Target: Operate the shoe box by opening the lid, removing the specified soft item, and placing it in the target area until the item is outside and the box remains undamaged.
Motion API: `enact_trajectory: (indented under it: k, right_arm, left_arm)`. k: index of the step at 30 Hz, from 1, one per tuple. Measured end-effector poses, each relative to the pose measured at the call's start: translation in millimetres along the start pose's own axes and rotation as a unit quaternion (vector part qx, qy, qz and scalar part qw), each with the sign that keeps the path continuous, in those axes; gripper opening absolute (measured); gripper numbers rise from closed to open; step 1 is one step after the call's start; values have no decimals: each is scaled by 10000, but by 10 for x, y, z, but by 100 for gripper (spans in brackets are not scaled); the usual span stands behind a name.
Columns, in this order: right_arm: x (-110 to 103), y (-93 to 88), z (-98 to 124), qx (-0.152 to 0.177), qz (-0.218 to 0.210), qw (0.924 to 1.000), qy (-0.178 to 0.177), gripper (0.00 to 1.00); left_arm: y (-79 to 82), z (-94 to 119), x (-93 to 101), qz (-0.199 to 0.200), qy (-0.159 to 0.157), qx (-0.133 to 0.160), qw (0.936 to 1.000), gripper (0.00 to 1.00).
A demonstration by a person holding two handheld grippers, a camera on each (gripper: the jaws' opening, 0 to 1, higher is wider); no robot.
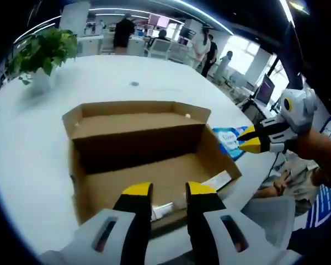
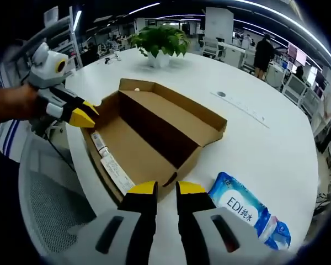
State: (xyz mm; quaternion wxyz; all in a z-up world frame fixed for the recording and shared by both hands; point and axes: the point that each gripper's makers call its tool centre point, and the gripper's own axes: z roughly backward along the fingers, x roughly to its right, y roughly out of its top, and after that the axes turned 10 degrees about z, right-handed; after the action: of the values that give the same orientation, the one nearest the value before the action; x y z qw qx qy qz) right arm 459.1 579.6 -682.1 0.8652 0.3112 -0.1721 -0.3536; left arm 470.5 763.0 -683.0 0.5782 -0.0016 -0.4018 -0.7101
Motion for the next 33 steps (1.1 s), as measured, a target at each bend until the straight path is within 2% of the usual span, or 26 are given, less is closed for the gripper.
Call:
enact_trajectory:
  k: [4,7,10,16,22,26,29,33]
  right_arm:
    - [-51,57,-78,-4,71,9999,103,11]
    - [-89,93,-127,0,112,9997,221,11]
    - [-154,124,-169,-3,184,9991,390,11]
    - [-226,186,-260,-38,243,9982,539,11]
    - [-446,166,-368,-195,477,9943,931,11]
    - [-512,166,-403,-272,596,9916,1112,11]
    - [-505,172,-424,-304,629,9910,1142,11]
    - [-501,176,-438,-360,723,9895,1201,11]
  left_arm:
    - [3,149,-204,24,165,143,9998,21]
    - [-58,213,-400,127,338,152,9992,21]
    - [-86,264,-510,256,416,185,9986,21]
    - [-43,308,-615,344,459,243,9981,21]
    - [-4,323,-697,389,519,278,9975,20]
    - [-17,372,-837,324,867,281,9953,21]
    - [-139,352,-984,294,1149,-22,9929,20]
    - [-187,286,-993,451,1082,-120,9930,17]
